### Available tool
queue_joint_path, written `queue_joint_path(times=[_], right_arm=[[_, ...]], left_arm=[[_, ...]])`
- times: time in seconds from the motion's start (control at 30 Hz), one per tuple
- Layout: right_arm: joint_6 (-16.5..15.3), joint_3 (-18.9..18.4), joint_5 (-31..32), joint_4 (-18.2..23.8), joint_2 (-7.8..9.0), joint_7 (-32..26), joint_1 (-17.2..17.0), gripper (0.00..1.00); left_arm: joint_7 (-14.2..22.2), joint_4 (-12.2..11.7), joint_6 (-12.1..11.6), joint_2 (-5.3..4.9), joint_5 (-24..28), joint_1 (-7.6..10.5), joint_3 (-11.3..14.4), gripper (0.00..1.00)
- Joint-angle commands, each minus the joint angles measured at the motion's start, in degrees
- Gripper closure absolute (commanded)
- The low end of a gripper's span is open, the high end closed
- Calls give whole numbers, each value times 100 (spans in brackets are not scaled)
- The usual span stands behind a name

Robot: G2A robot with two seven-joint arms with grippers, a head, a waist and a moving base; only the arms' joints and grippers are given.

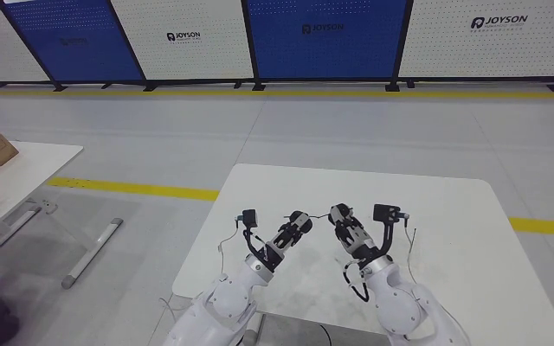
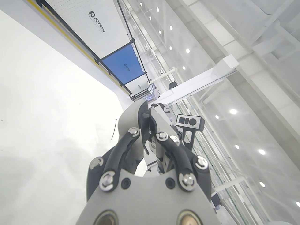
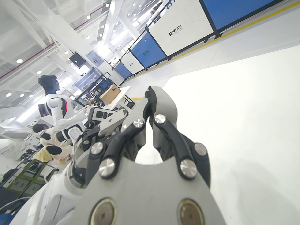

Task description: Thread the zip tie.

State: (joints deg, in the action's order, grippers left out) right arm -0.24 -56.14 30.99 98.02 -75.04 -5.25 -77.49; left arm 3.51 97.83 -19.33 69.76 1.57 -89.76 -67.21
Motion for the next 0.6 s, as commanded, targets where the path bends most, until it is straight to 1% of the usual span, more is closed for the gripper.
queue_joint_path(times=[0.0, 0.03, 0.07, 0.13, 0.2, 0.3, 0.4, 0.57], right_arm=[[-4, -19, 10, 8, -3, -25, -9, 91], [-5, -26, 16, 12, -5, -35, -12, 85], [-9, -31, 27, 14, -6, -48, -16, 84], [-21, -42, 132, 17, -4, -73, -20, 77], [-14, -41, 179, 24, -7, -85, -34, 72], [-12, -43, 231, 31, -14, -117, -35, 71], [-14, -41, 284, 37, -21, -151, -29, 67], [-52, -32, 433, 62, -26, -190, -47, 64]], left_arm=[[-24, 2, 16, 2, -49, 3, 7, 100], [-32, 2, 25, 3, -72, 6, 11, 100], [-41, 3, 32, 4, -94, 8, 16, 100], [-55, 2, 51, 7, -118, 14, 28, 100], [-64, 1, 70, 10, -132, 20, 34, 100], [-52, -5, 101, 13, -115, 35, 37, 100], [-48, -14, 127, 14, -100, 54, 26, 100], [-72, -11, 172, 18, -76, 74, 5, 100]])
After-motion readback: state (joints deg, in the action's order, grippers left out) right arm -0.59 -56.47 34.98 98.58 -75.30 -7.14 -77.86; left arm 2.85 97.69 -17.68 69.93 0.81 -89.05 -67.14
